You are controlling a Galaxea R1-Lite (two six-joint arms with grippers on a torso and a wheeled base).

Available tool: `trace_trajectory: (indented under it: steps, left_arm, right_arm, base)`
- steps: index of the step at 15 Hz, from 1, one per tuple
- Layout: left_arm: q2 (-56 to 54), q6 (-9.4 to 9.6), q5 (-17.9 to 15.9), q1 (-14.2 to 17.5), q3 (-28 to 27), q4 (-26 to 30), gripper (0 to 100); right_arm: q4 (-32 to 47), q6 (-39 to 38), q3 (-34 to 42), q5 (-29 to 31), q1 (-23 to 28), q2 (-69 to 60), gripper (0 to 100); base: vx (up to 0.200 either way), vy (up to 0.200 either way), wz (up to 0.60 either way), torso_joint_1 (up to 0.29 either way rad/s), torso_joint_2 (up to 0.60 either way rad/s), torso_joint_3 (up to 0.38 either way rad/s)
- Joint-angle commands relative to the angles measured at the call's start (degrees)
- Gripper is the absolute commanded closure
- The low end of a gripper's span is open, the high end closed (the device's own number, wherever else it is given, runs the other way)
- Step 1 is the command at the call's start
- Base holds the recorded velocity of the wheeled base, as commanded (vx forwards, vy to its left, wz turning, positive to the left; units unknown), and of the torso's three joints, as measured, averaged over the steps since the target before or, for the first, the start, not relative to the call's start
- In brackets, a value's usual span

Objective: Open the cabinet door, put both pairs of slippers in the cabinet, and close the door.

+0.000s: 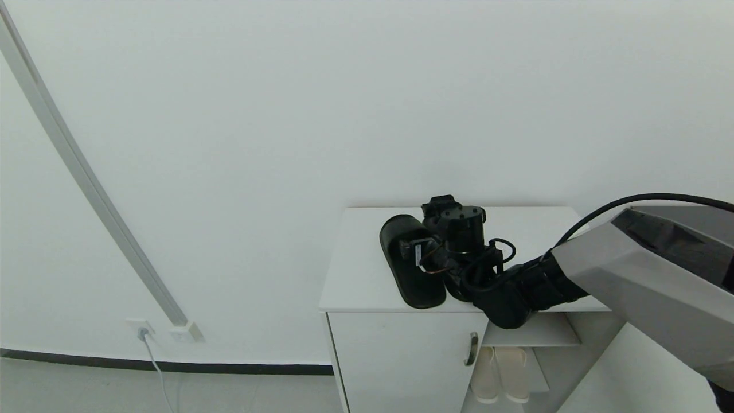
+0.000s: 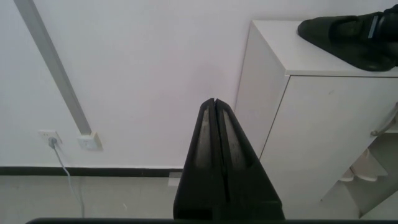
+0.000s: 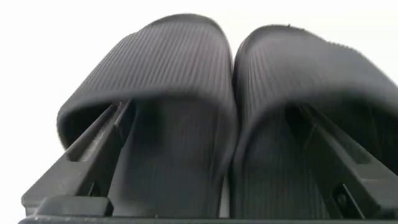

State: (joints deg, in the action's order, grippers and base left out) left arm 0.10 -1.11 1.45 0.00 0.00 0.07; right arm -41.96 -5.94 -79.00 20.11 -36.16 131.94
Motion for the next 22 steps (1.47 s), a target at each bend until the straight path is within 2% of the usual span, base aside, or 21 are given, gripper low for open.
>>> trace_trajectory:
  steps: [1, 7, 8, 14, 16, 22]
  left_arm:
    - [0.0, -0.03, 0.0, 0.0, 0.0, 0.0, 100]
    - [0.0, -0.03, 0.0, 0.0, 0.0, 0.0, 100]
    - [0.0, -0.03, 0.0, 0.1, 0.0, 0.0, 100]
    - [0.0, 0.05, 0.0, 0.0, 0.0, 0.0, 100]
    - [0.0, 0.05, 0.0, 0.0, 0.0, 0.0, 100]
    - [0.0, 0.14, 0.0, 0.0, 0.0, 0.0, 100]
  right_arm:
    - [0.0, 0.3, -2.2, 0.0, 0.7, 2.5, 0]
    - [1.1, 0.7, -7.3, -0.1, 2.1, 5.0, 0]
    - [1.0, 0.7, -7.3, -0.1, 2.0, 5.1, 100]
    - [0.9, 0.7, -7.2, -0.1, 1.7, 4.6, 100]
    - [0.8, 0.7, -4.2, -1.7, 0.8, 1.3, 100]
    - [-0.1, 2.7, 21.4, -15.1, -0.9, -21.1, 100]
  base:
    - [0.000, 0.000, 0.00, 0.000, 0.00, 0.000]
    - [0.000, 0.000, 0.00, 0.000, 0.00, 0.000]
    - [0.000, 0.000, 0.00, 0.000, 0.00, 0.000]
    - [0.000, 0.000, 0.00, 0.000, 0.00, 0.000]
    - [0.000, 0.000, 0.00, 0.000, 0.00, 0.000]
    - [0.000, 0.000, 0.00, 0.000, 0.00, 0.000]
